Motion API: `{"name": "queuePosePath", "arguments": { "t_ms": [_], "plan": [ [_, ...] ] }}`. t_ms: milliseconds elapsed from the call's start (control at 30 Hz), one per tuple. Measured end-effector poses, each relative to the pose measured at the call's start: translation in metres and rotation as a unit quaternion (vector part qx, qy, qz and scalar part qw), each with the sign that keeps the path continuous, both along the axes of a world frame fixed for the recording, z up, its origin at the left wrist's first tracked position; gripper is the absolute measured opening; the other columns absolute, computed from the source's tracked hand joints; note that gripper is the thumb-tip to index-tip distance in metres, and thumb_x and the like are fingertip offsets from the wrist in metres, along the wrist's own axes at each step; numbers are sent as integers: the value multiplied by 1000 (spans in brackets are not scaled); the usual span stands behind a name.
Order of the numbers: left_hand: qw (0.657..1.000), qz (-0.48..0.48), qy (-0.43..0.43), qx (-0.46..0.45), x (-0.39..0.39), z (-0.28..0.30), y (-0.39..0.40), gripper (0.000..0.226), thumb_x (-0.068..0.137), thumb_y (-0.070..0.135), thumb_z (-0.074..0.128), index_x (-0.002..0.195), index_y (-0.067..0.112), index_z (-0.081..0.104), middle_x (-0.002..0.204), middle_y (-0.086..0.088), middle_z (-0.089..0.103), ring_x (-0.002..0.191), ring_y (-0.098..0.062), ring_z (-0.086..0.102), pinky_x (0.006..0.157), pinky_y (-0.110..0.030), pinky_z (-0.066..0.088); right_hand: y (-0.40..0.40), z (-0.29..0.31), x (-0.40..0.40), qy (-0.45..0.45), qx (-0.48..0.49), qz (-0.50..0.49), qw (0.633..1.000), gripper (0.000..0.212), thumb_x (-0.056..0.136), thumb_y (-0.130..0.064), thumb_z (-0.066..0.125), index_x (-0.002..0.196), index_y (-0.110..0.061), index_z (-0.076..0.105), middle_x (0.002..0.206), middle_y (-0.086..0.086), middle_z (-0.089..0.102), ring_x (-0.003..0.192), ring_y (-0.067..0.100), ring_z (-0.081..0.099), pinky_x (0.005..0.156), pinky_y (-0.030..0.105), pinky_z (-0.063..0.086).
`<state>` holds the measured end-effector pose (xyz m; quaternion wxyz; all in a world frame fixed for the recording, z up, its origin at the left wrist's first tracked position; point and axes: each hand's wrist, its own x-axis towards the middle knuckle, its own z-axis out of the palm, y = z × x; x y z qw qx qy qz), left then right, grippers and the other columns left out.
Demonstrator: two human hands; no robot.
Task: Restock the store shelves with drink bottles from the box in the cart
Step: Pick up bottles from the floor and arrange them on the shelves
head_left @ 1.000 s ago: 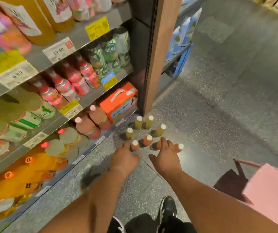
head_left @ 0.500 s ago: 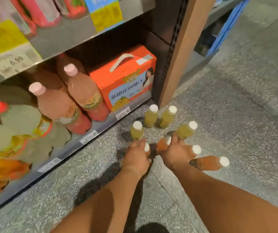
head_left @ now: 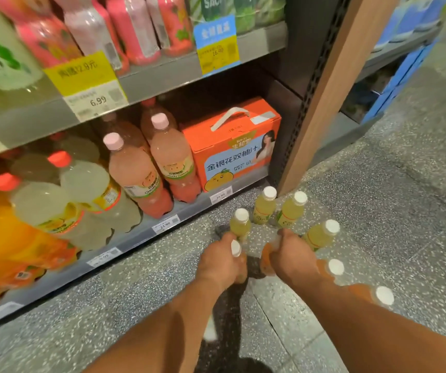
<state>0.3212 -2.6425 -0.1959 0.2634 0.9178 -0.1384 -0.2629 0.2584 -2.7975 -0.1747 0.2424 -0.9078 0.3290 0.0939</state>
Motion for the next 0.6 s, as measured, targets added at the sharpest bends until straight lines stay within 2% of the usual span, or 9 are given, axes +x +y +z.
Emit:
{"name": "queuePosePath", "arguments": {
  "t_ms": [67,133,233,333,467,500,600],
  "plan": [
    [1000,18,-17,-5,3,29,18,28,83,35,59,108,38,46,90,8,62,81,-17,61,66,-29,49,12,28,4,-9,10,33,999,25,85,-18,50,109,-15,51,81,2,61,68,20,54,64,26,45],
    [999,26,-40,-3,8,62,38,26,81,37,58,102,40,43,86,12,61,75,-12,60,58,-27,44,27,59,12,-26,12,77,997,22,82,-22,53,103,-16,52,79,0,61,70,20,59,64,27,47],
    [995,25,-96,22,22,120,70,35,82,43,61,110,35,41,96,4,64,87,-23,62,62,-30,40,49,114,32,-56,30,144,988,25,75,-31,61,96,-20,52,86,2,65,82,24,63,65,29,45],
    [982,36,-183,17,38,188,107,40,84,47,61,116,28,44,103,-2,66,96,-28,62,67,-34,44,71,174,59,-110,8,240,965,17,78,-39,58,80,-25,47,88,3,67,88,25,64,62,31,41],
    [958,69,-279,13,48,287,156,31,87,53,55,109,34,43,103,4,66,97,-23,61,70,-34,44,110,269,88,-227,1,305,925,40,78,-62,39,88,-25,53,88,2,68,87,26,64,66,33,47],
    [949,83,-304,15,50,312,166,32,87,55,52,110,35,43,104,5,66,98,-21,61,71,-34,45,121,294,96,-250,-7,324,912,39,79,-62,40,89,-26,54,91,1,69,90,25,63,68,33,47],
    [923,128,-363,24,54,382,193,48,88,57,52,129,33,44,116,1,66,109,-23,59,84,-34,48,153,365,118,-310,-15,373,874,17,82,-42,52,94,-30,54,98,0,68,97,24,62,67,31,43]
  ]
}}
